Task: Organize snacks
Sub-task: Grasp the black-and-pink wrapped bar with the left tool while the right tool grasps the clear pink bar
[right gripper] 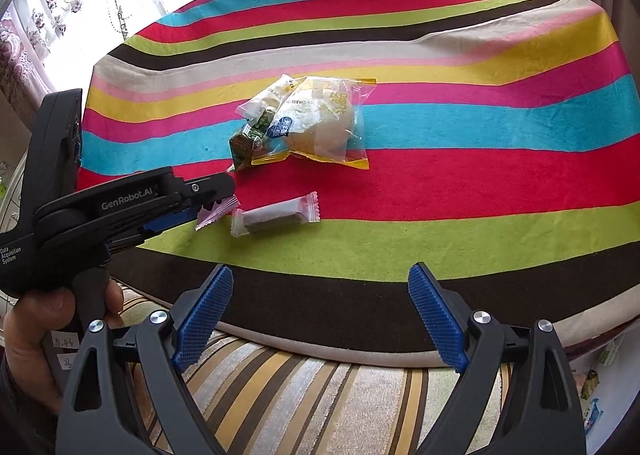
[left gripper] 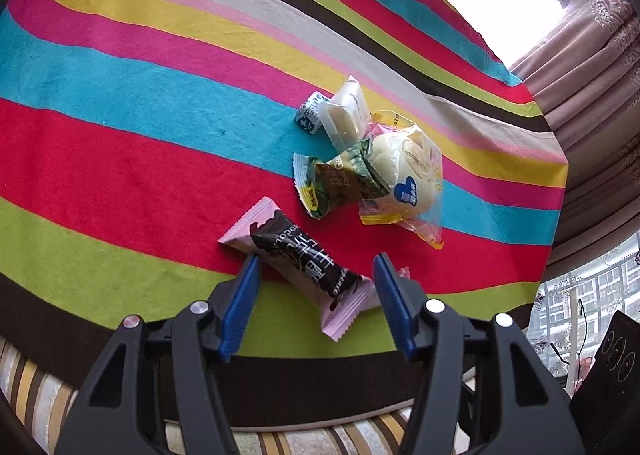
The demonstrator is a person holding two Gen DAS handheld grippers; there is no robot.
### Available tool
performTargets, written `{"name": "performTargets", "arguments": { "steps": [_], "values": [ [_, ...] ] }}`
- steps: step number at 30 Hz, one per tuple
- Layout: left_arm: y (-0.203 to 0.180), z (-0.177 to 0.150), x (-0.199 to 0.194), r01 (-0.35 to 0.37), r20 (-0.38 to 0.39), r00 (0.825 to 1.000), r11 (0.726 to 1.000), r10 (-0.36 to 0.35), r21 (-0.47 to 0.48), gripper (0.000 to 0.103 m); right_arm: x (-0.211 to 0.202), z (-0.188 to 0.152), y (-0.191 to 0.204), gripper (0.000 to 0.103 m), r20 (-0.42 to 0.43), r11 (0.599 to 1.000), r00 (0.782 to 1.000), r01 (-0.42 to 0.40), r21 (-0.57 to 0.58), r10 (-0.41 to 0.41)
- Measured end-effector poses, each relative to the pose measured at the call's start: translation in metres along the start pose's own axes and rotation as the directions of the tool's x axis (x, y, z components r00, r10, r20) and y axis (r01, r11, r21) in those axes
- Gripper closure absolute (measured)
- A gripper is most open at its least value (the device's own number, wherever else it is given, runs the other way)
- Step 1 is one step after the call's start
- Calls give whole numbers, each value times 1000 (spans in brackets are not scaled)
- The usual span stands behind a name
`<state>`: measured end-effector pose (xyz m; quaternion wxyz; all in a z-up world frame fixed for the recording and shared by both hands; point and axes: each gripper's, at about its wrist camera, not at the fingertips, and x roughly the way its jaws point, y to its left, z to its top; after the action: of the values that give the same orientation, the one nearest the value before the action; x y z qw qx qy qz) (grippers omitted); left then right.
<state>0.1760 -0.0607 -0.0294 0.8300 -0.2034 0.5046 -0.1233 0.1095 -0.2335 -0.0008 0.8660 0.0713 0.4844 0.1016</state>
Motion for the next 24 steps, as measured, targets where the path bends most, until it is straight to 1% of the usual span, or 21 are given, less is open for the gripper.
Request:
{"name": "performTargets", "arguments": {
  "steps": [6,7,8,9,10,11,15,17,20,22,24],
  "values": [
    [-4,10,7,-54,6,999,997,53,61,46,16,9,6,16,-20,1000,1000,-4,-24,4],
    [-6,10,8,-76,9,997,994,76,81,51,18,10,7,16,-22,1000,1000,-5,-28,4],
    [-7,11,9,-108,13,994,989,107,102,61,21,12,8,16,-23,999,1000,-5,-32,4],
    [-7,12,9,-132,16,991,984,131,115,65,23,14,9,16,-25,999,1000,-4,-37,3],
    [-6,12,9,-148,19,989,981,146,122,73,26,15,11,16,-27,999,1000,-4,-42,3],
    [-5,13,9,-157,19,988,979,156,129,78,28,16,12,16,-29,999,1000,-4,-48,2],
    [1,12,5,-153,17,988,978,153,143,82,36,24,22,16,-35,995,999,-12,-101,8],
    [6,12,2,-147,20,989,981,145,130,83,39,28,30,16,-40,988,999,-13,-153,7],
    [18,12,-5,-133,31,991,987,131,85,83,47,33,42,18,-52,970,998,13,-243,-27],
    [24,12,-10,-132,47,990,989,130,60,83,56,35,44,19,-76,967,996,16,-255,-36],
    [27,11,-15,-128,64,990,990,125,51,83,62,37,43,21,-96,969,995,-1,-246,-23]
  ]
}}
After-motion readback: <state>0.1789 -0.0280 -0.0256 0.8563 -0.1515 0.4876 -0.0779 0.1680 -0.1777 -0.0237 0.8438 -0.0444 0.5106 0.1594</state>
